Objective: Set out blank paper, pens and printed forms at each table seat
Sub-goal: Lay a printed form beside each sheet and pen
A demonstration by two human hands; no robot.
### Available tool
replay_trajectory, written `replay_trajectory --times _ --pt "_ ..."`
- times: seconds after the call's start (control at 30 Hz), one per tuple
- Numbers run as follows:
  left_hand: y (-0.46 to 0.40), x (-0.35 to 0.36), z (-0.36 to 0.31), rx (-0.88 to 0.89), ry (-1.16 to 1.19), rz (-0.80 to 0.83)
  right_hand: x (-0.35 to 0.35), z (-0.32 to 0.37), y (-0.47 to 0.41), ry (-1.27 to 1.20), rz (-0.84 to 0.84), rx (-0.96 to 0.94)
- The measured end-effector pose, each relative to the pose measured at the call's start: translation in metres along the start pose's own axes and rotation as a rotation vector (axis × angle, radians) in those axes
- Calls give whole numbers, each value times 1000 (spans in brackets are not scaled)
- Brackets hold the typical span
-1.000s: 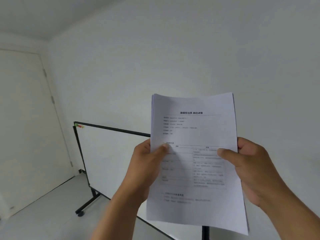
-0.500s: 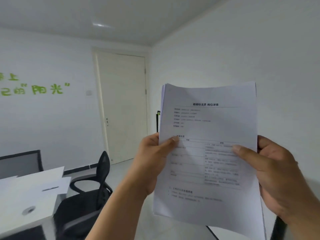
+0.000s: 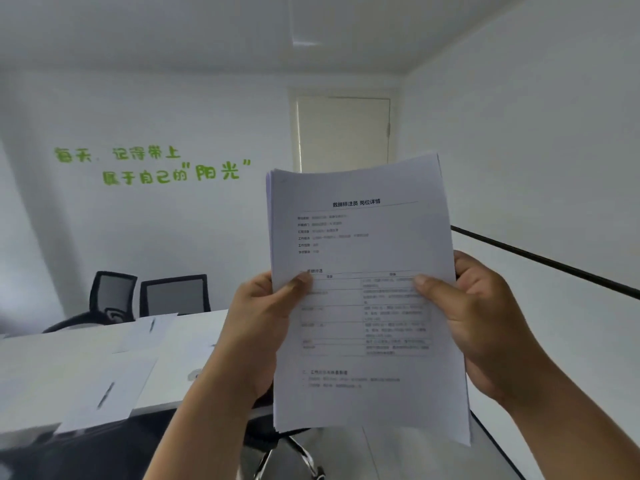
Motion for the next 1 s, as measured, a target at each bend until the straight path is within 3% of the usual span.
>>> replay_trajectory --times 0.47,1.0 --pt "-103 -120 -11 35 3 -126 144 -60 -106 -72 162 39" --pt "-237 -75 54 -3 -100 -263 117 -153 -272 -148 286 105"
Point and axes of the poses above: each hand's wrist, its own y-axis away from the middle knuckle, its own x-axis out of the palm, z = x × y, the point moved 9 cm from there along -y, towards the middle knuckle, and after that the axes turned 2 degrees about -y, right-handed, at the moved point
